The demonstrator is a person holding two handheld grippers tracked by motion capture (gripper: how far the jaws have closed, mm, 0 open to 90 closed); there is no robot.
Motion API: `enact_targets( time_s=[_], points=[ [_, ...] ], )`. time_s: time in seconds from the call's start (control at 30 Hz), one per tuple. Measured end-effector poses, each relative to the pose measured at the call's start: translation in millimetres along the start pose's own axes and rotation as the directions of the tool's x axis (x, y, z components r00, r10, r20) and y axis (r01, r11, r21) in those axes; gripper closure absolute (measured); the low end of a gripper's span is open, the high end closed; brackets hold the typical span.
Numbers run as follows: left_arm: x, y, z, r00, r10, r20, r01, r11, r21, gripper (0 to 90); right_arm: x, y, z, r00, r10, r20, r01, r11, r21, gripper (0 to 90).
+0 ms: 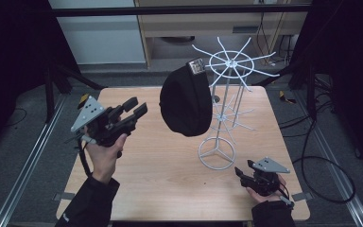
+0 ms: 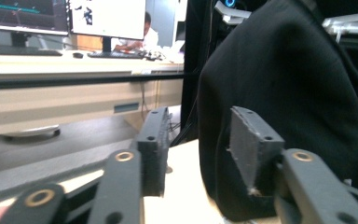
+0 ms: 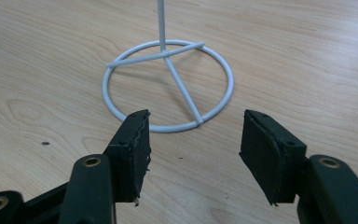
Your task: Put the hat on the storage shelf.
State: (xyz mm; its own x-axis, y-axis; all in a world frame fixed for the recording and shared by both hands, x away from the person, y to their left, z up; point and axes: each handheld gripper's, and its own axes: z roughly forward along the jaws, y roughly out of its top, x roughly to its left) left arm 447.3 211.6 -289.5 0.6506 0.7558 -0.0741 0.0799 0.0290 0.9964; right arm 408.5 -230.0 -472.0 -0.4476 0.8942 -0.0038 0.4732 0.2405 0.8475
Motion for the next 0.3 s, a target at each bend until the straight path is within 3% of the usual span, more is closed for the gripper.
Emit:
enact_targets(
  time_s=[0.17,0.3],
  points=[
    [18.7,-46.6,-25.7,0.9969,0.014,-0.077,-0.006,0.9948,0.102,45.9,-3.1,-1.7,-0.3,0.9998,0.014,0.010,-0.014,1.000,-0.004,40.6],
    [39.1,-92.6,-40.1,0.9892,-0.031,-0.143,0.061,0.9760,0.209,41.7,-5.9,-3.1,-0.1,0.9993,0.030,0.024,-0.030,1.000,-0.008,37.6]
  ],
)
